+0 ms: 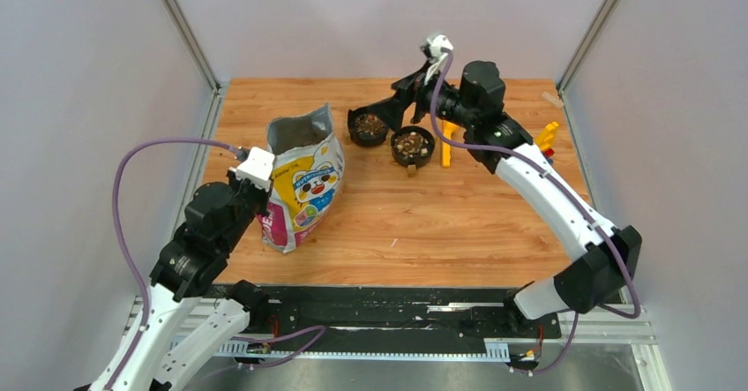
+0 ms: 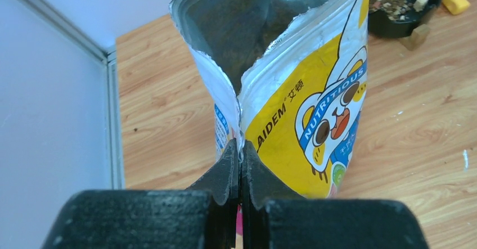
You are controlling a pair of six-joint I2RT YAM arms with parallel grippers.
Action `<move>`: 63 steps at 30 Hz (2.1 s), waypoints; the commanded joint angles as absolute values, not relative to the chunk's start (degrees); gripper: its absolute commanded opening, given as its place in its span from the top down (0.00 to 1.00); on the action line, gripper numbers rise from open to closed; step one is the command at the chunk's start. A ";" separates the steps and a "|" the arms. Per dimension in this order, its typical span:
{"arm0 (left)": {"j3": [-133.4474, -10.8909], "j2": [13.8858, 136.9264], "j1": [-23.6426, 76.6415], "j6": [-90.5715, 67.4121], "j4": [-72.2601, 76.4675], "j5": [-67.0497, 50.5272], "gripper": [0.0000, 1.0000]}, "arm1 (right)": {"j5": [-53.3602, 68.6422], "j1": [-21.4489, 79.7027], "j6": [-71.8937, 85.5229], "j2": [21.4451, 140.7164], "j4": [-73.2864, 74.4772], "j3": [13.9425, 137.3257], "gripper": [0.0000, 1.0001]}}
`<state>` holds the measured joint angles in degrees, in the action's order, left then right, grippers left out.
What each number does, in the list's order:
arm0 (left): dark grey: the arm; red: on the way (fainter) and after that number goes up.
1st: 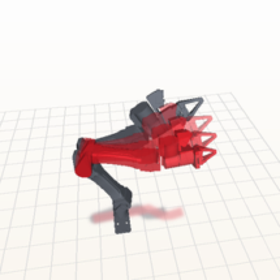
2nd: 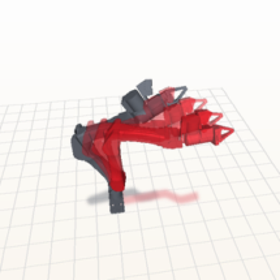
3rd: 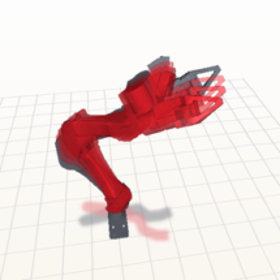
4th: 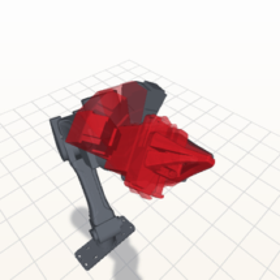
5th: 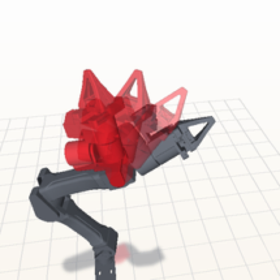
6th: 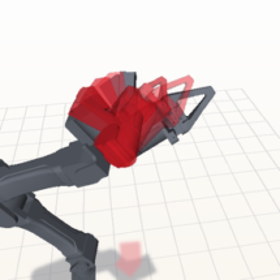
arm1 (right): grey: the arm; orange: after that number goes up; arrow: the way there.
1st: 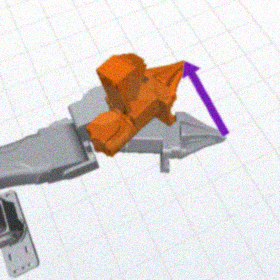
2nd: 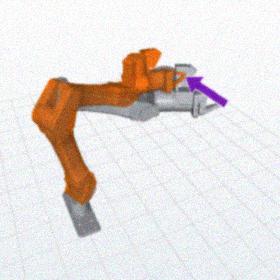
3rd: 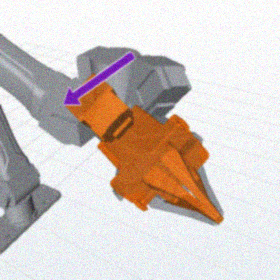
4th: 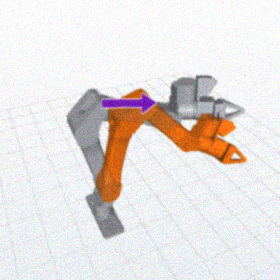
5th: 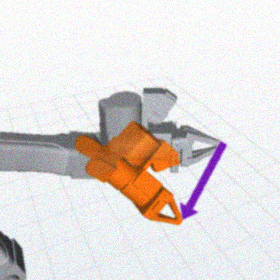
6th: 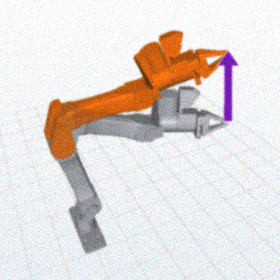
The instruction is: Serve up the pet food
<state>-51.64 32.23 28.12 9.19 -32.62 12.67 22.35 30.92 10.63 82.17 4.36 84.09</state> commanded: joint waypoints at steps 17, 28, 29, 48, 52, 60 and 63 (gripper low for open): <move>-48.34 16.92 27.91 9.20 -32.06 18.50 1.00 | 75.41 34.57 18.76 131.15 -32.14 114.19 0.13; -49.97 21.91 27.84 8.12 -32.49 15.53 1.00 | 83.65 36.31 45.73 150.95 -57.36 135.31 0.15; -50.08 22.29 27.86 8.01 -32.33 15.50 1.00 | 84.23 36.52 46.45 150.28 -58.94 133.71 0.18; -52.43 29.70 27.87 9.25 -26.10 10.31 1.00 | 65.99 35.82 36.35 132.19 -62.88 104.35 1.00; -53.01 32.19 27.82 9.71 -21.95 7.96 1.00 | 63.06 35.18 29.72 120.72 -61.24 91.53 1.00; -52.44 33.78 27.84 9.88 -18.96 4.22 1.00 | 48.50 35.18 21.20 104.72 -36.93 81.46 0.88; -52.00 33.05 27.85 9.91 -18.93 4.51 1.00 | 41.51 36.22 15.11 104.74 -15.44 90.14 0.38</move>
